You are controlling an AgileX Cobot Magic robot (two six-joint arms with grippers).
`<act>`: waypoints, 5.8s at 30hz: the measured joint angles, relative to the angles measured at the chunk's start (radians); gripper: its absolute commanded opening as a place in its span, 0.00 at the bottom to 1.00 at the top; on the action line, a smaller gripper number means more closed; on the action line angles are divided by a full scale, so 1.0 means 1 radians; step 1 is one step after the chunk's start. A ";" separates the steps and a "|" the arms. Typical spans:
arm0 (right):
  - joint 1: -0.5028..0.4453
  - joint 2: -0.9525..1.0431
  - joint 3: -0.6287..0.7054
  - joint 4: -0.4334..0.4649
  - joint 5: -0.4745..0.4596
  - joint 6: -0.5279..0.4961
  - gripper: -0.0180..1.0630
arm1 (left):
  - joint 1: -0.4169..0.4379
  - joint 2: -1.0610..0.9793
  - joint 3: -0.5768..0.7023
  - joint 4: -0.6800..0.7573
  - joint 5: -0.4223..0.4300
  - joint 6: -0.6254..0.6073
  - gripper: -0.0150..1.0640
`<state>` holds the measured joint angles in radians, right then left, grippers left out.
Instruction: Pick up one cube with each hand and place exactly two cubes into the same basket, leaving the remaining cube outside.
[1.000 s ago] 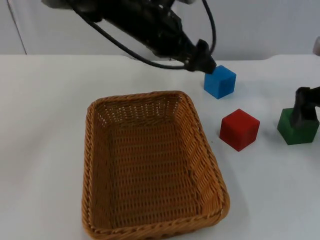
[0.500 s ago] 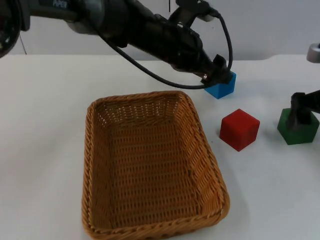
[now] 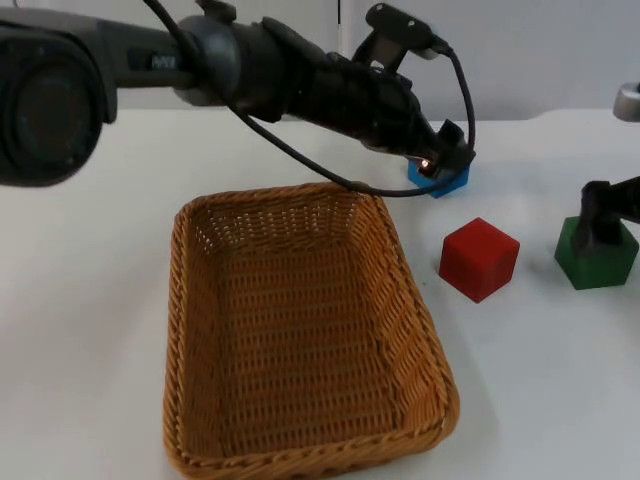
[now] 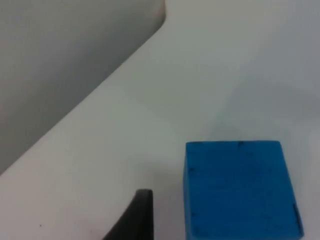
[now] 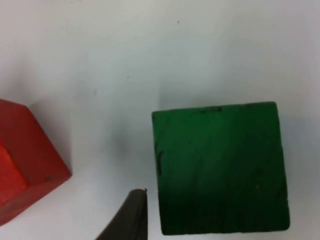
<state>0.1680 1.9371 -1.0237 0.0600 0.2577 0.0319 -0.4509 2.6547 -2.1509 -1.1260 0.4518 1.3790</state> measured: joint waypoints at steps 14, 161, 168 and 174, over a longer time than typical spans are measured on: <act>0.000 0.011 -0.001 -0.003 -0.015 0.000 0.99 | -0.002 0.078 -0.072 -0.042 -0.025 0.019 0.99; 0.002 -0.602 -0.001 0.200 0.327 -0.113 0.02 | 0.116 -0.858 0.795 0.588 0.527 -0.734 0.01; 0.116 -0.589 -0.016 0.247 0.327 -0.170 0.02 | 0.116 -1.003 1.056 0.590 0.360 -0.734 0.01; 0.218 -0.460 -0.131 0.248 0.370 -0.176 0.02 | 0.116 -1.098 1.205 0.588 0.247 -0.734 0.01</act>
<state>0.3862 1.4766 -1.1547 0.3078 0.6277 -0.1442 -0.3350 1.5564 -0.9463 -0.5380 0.6986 0.6454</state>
